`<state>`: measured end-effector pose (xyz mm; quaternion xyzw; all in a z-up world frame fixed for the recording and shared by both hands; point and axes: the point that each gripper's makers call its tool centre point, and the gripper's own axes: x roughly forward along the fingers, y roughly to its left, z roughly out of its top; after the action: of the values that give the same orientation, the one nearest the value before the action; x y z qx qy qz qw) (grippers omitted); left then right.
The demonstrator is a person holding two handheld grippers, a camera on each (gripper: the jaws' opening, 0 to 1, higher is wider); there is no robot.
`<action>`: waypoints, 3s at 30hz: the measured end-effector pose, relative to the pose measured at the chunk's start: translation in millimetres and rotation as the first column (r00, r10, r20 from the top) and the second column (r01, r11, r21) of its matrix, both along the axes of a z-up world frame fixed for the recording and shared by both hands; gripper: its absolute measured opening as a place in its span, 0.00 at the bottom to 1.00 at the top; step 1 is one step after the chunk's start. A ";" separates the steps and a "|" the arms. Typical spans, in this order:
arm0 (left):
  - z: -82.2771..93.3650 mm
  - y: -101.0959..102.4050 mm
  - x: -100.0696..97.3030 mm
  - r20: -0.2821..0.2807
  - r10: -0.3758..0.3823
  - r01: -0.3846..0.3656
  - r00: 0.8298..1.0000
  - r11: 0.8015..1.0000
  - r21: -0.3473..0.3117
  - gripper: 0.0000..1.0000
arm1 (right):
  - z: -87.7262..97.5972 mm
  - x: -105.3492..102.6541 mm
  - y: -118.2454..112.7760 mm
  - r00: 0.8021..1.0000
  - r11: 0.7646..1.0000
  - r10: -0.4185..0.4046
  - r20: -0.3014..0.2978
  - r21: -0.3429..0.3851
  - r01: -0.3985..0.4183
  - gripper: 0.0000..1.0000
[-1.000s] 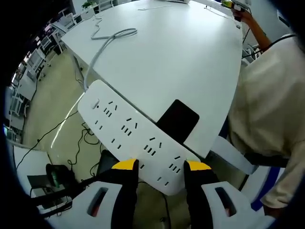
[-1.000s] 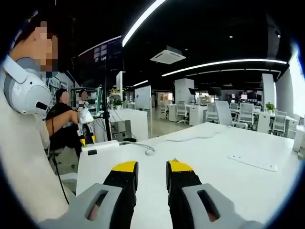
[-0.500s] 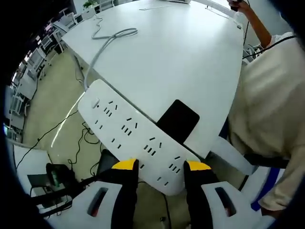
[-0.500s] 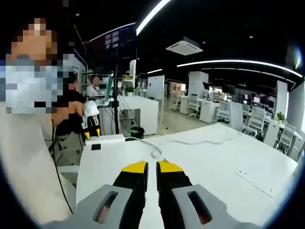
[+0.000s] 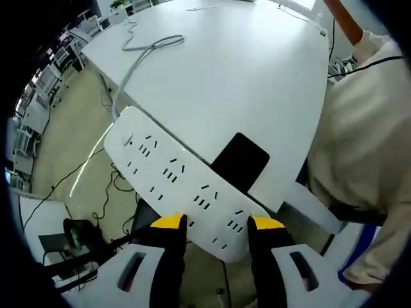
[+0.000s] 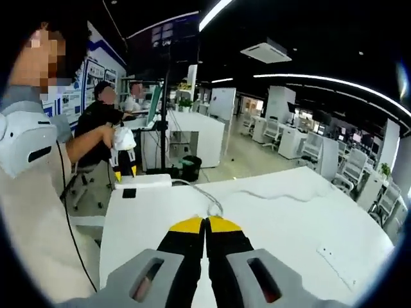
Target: Pick up the power strip scattered on the table, fix it on the side mounting bracket of the table, and press the switch
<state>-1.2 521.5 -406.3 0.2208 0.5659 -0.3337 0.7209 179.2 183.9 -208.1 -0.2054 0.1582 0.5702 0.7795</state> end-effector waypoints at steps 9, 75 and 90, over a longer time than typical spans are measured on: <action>0.1 0.7 0.4 -0.020 -0.009 0.009 1.000 1.000 0.028 0.43 | 15.4 7.5 34.1 0.999 0.998 0.038 -0.015 -0.048 -0.039 0.00; 0.4 0.6 -0.1 -0.022 -0.002 0.002 1.000 0.999 0.039 0.42 | -7.4 -24.5 281.8 0.901 0.870 0.425 -0.091 -0.234 -0.434 0.00; 0.4 -1.2 1.7 -0.030 -0.006 0.008 1.000 0.999 0.051 0.42 | -29.0 -35.7 323.5 0.871 0.825 0.471 -0.144 -0.279 -0.492 0.00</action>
<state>0.5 520.3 -405.9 0.2361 0.5843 -0.3248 0.7052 143.5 507.4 -237.1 -0.3373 0.2145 0.7233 0.5630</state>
